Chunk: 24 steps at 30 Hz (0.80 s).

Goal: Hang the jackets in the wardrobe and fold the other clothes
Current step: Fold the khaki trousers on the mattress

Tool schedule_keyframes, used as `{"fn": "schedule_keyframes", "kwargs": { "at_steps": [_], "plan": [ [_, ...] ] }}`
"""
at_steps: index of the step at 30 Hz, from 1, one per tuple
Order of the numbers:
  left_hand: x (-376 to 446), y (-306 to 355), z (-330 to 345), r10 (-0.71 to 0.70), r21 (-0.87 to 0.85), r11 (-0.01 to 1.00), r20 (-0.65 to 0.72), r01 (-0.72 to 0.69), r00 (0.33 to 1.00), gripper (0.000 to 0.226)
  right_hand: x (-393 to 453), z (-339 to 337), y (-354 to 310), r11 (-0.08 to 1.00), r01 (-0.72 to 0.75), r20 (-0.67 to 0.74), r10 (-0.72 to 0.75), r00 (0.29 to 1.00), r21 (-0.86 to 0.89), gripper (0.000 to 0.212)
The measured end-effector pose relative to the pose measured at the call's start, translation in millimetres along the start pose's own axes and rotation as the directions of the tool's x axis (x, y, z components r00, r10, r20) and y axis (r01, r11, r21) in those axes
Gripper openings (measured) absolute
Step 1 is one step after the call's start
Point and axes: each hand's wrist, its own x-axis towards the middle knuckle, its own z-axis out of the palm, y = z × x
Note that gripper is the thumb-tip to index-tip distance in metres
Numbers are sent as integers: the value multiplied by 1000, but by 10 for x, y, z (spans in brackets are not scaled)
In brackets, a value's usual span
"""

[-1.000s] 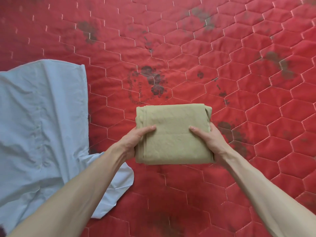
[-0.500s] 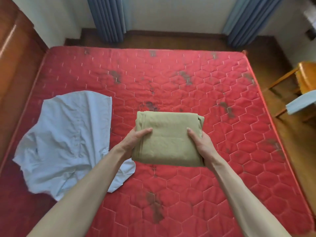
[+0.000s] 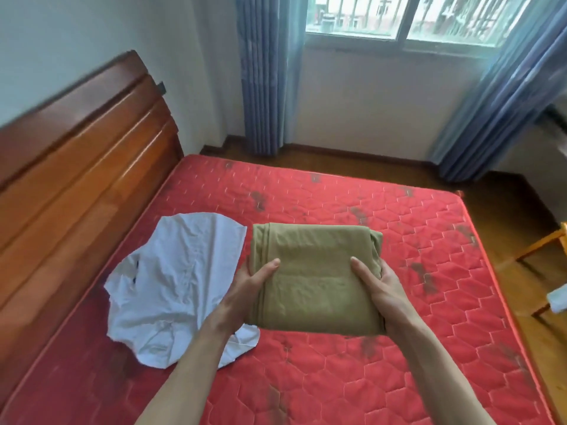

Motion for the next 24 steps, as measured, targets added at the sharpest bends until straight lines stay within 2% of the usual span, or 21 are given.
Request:
{"fn": "schedule_keyframes", "kwargs": {
  "at_steps": [6,12,15,20,22,24],
  "plan": [
    [-661,63,-100,91,6,996,-258,-92,962,28,-67,244,-179,995,43,239,-21,971,-89,35],
    [-1466,28,-535,121,-24,989,-454,-148,883,42,-302,887,-167,986,83,432,-11,902,-147,34],
    [-1868,39,-775,140,-33,982,-521,-184,842,38,-485,1279,-197,980,90,511,12,859,-176,34],
    [-2601,20,-1213,136,-61,969,-676,-238,724,46,-942,2054,-232,935,251,605,-51,795,-251,36],
    [-2933,2,-1379,124,-78,962,-732,-262,670,46,-1183,2369,-259,916,289,660,-38,751,-277,42],
    [-3293,-31,-1572,118,-89,951,-783,-297,611,47,-1440,2676,-294,918,254,711,43,702,-305,44]
  ]
}}
